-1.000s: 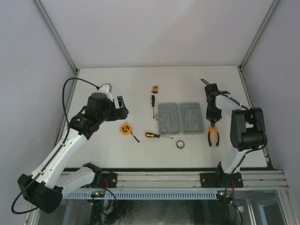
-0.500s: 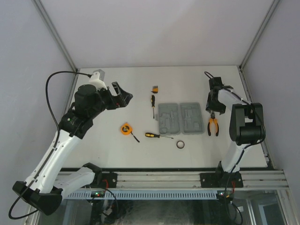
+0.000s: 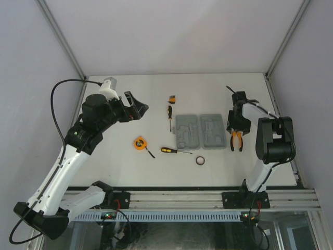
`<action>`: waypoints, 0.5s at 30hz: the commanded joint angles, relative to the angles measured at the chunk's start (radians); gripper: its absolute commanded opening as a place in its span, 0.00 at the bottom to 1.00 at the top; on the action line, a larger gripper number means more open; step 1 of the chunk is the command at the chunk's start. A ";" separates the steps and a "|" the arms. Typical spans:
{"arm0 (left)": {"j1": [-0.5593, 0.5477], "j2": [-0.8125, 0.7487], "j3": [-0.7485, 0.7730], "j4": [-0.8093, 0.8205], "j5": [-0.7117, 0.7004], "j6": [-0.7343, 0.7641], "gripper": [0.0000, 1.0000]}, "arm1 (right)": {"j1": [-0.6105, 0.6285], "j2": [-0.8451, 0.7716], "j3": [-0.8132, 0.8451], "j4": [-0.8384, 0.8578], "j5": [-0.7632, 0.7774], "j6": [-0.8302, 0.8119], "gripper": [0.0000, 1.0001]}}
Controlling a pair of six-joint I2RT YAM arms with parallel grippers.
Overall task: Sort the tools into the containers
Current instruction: Pick up the pliers at the center of the board.
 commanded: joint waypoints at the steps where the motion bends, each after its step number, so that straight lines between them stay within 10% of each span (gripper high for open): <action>1: 0.006 -0.004 0.028 0.013 0.036 -0.014 0.96 | -0.006 -0.035 -0.005 -0.007 -0.029 -0.030 0.60; 15: 0.004 0.007 0.042 0.010 0.035 -0.030 0.96 | -0.015 0.015 -0.007 0.014 -0.031 -0.034 0.47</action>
